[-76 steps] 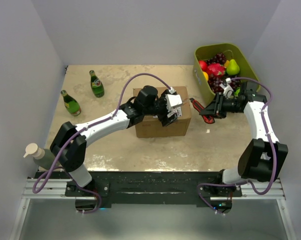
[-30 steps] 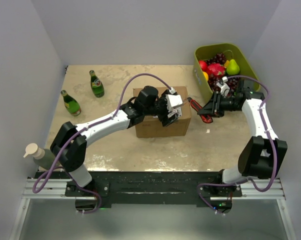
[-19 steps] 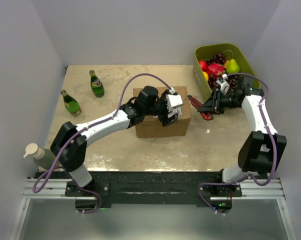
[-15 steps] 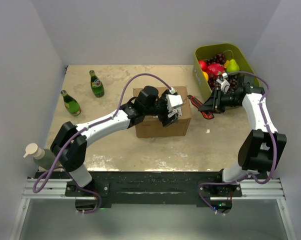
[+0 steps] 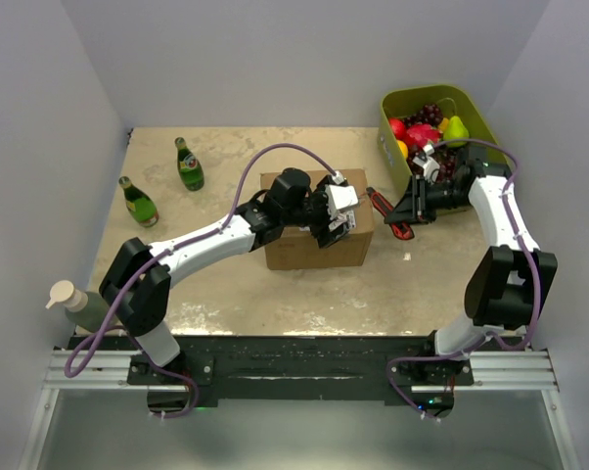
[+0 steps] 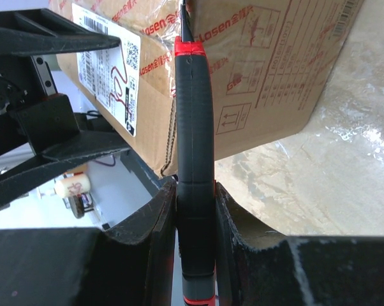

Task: Unpack the express box
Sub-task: Cut the express box at the center of the board.

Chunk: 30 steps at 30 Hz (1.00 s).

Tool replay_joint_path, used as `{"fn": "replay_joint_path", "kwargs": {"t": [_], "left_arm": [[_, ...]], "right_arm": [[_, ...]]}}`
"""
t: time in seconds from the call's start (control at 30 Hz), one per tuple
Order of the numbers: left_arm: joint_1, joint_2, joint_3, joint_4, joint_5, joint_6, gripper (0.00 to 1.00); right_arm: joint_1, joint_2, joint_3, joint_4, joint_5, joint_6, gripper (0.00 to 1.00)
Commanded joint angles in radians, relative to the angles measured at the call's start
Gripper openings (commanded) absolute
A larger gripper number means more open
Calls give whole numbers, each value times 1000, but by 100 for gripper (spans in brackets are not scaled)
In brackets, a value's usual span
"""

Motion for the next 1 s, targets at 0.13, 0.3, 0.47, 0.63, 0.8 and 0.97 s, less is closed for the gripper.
{"fn": "replay_joint_path", "kwargs": {"t": [0.13, 0.3, 0.47, 0.63, 0.8, 0.97], "left_arm": [[-17, 70, -29, -161, 2, -25, 86], [-17, 64, -38, -162, 2, -23, 86], [-17, 70, -31, -164, -17, -5, 86], [2, 91, -12, -133, -239, 68, 86], [57, 130, 31, -145, -270, 196, 82], [68, 116, 17, -174, -281, 381, 77]], "right_arm": [[16, 3, 72, -98, -47, -65, 0], [19, -12, 58, -89, -52, -49, 0], [19, -7, 55, -82, -39, -33, 0], [28, 2, 55, -82, -32, -30, 0], [46, 9, 55, -84, -44, -33, 0], [65, 23, 56, -87, -53, -39, 0]]}}
